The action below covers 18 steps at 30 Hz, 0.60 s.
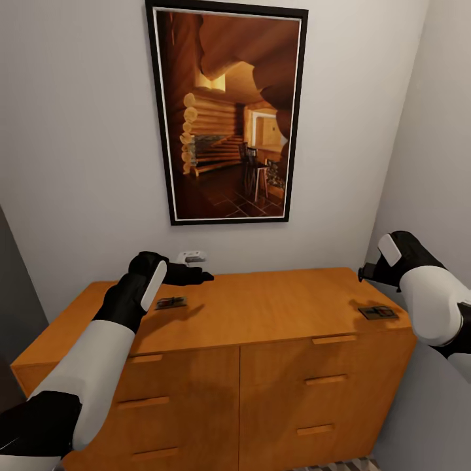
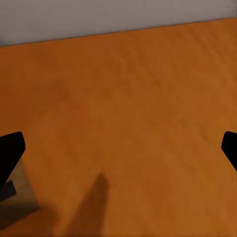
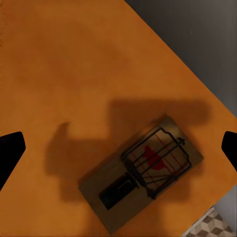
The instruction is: Take the four mousetraps from the cabinet in the bathroom and place them on the bathroom floor. Make sure all four end up on the same floor surface, and ensure that at least two of them are either under or directly next to the same bathroom sink.
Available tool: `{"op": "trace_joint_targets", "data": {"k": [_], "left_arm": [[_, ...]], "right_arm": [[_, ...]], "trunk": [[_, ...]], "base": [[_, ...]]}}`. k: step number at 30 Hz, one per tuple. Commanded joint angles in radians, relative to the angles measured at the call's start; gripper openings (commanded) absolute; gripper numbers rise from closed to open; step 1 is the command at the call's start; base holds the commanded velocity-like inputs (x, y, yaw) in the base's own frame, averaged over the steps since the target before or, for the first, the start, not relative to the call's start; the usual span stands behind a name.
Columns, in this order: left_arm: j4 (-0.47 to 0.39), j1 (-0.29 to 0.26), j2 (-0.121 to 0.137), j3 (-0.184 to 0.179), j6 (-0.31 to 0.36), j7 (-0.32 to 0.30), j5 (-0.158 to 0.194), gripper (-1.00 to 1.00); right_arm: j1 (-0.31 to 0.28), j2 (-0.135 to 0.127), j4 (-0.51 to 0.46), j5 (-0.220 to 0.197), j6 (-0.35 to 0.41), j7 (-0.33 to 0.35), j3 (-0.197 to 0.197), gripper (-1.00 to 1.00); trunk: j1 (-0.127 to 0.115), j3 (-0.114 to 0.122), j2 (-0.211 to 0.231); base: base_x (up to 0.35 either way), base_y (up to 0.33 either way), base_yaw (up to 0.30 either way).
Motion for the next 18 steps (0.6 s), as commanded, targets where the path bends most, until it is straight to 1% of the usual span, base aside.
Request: {"op": "trace_joint_targets", "data": {"k": [1,6,14,18], "left_arm": [[0.000,-0.001,0.000,0.000,0.004,0.001,0.003,1.00],[0.000,-0.001,0.001,0.000,0.004,0.001,0.003,1.00],[0.000,-0.001,0.001,0.000,0.004,0.001,0.003,1.00],[0.000,-0.001,-0.001,0.000,0.004,0.001,0.003,1.00]], "right_arm": [[-0.001,0.000,-0.001,0.002,0.006,-0.003,-0.006,1.00],[-0.001,0.000,-0.002,0.002,0.023,-0.003,-0.006,1.00],[-0.001,-0.001,-0.018,0.002,0.029,-0.003,-0.006,1.00],[-0.001,0.001,-0.034,0.003,0.029,-0.003,-0.006,1.00]], "trunk": [[0.000,-0.001,-0.001],[0.000,-0.001,-0.001],[0.000,-0.001,-0.001],[0.000,-0.001,-0.001]], "base": [[0.000,0.000,-0.065],[0.000,0.000,-0.156],[0.000,0.000,-0.238],[0.000,0.000,-0.125]]}}
